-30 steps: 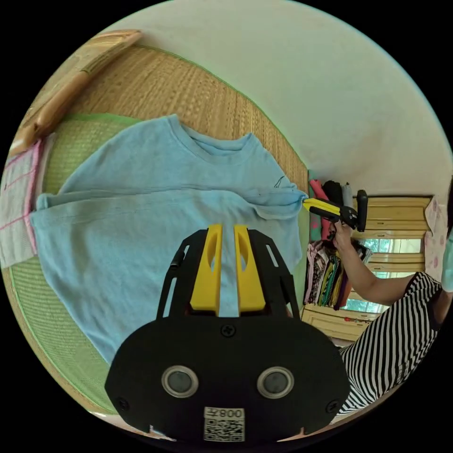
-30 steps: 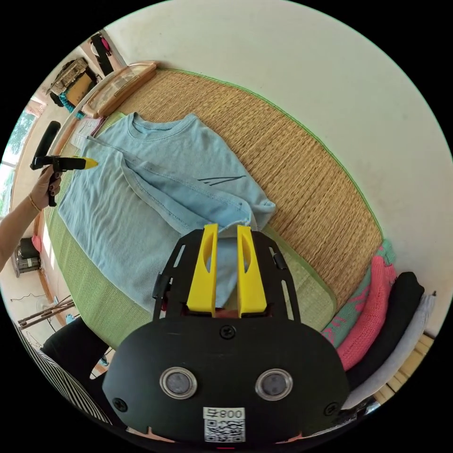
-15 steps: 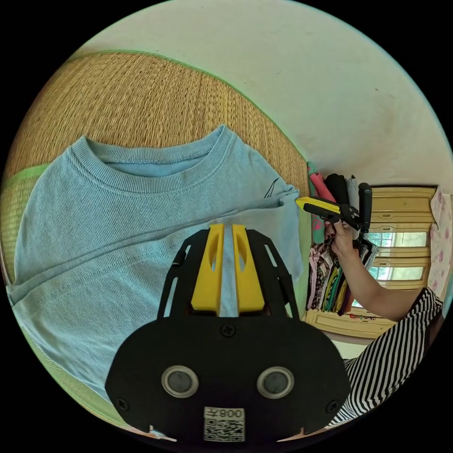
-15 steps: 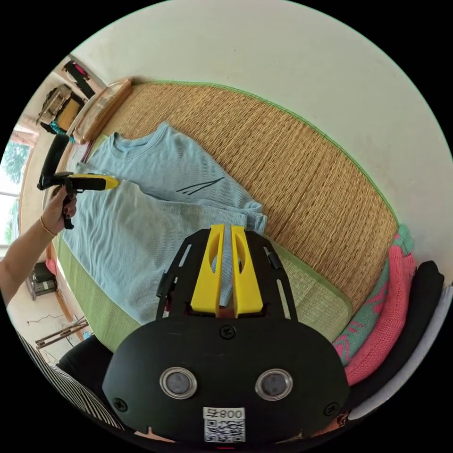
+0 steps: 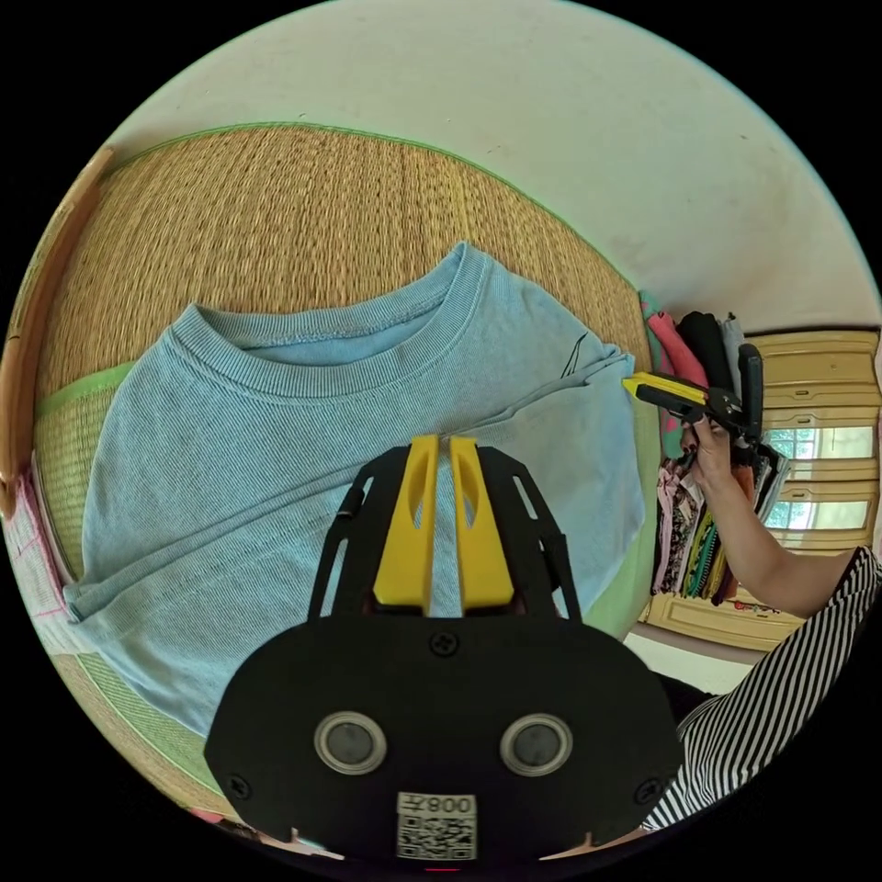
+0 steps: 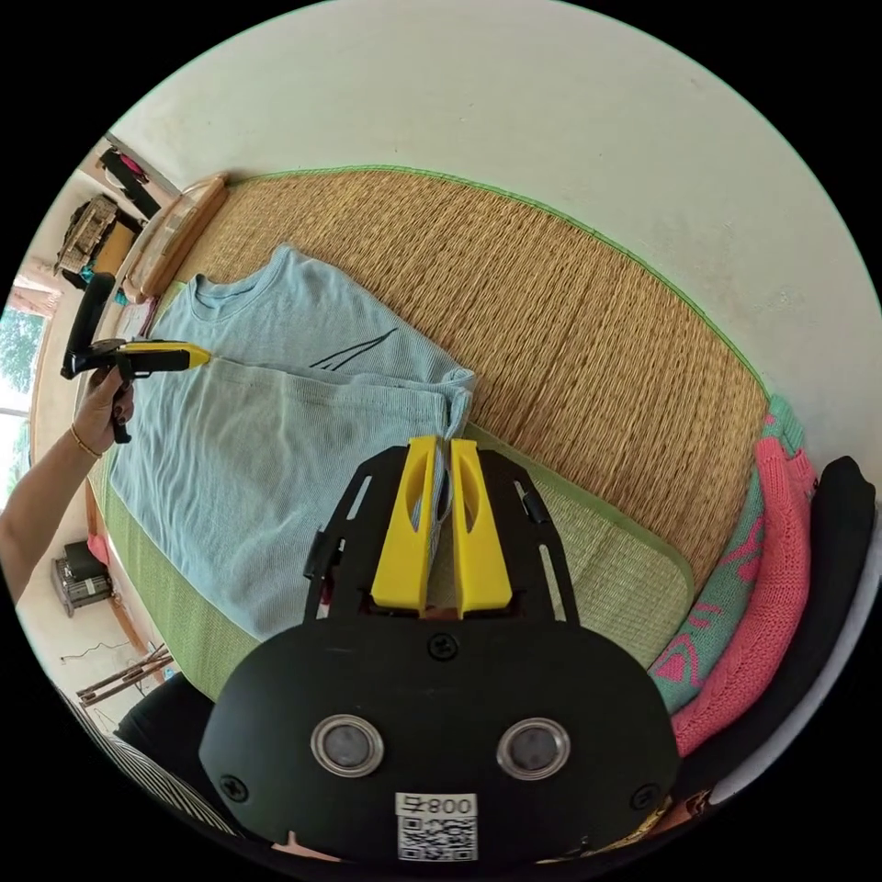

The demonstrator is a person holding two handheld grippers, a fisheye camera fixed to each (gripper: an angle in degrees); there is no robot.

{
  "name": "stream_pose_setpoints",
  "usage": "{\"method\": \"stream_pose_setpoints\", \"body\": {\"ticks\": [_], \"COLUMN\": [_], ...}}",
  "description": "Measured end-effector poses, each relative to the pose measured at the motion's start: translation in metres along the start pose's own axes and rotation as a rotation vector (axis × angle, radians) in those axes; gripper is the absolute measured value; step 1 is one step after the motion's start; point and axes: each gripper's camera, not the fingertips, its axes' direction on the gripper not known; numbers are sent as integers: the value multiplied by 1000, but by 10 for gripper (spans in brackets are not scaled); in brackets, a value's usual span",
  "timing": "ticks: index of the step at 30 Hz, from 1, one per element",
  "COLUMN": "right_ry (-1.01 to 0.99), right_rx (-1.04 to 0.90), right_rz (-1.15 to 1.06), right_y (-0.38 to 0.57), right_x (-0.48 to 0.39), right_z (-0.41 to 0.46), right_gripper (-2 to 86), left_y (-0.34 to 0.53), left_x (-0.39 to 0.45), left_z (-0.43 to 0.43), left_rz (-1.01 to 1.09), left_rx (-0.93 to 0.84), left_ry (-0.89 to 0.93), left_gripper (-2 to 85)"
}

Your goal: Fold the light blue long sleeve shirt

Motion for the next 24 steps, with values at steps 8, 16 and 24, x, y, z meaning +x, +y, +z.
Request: {"method": "stream_pose_setpoints", "body": {"ticks": [8, 16, 24], "right_ry": [-51, -133, -187], "right_rx": [83, -24, 15], "right_rz": [0, 105, 201], "right_y": [24, 34, 96], "right_x": [40, 100, 144], "right_z": [-40, -7, -17], "right_gripper": [6, 31, 80], "left_y": [17, 34, 111], "left_x": [29, 31, 31], "left_z": [-21, -9, -45], "left_rz": [14, -85, -183], "left_rx": [84, 60, 195], "left_ry": [-27, -38, -73], "left_gripper": [11, 19, 28]}}
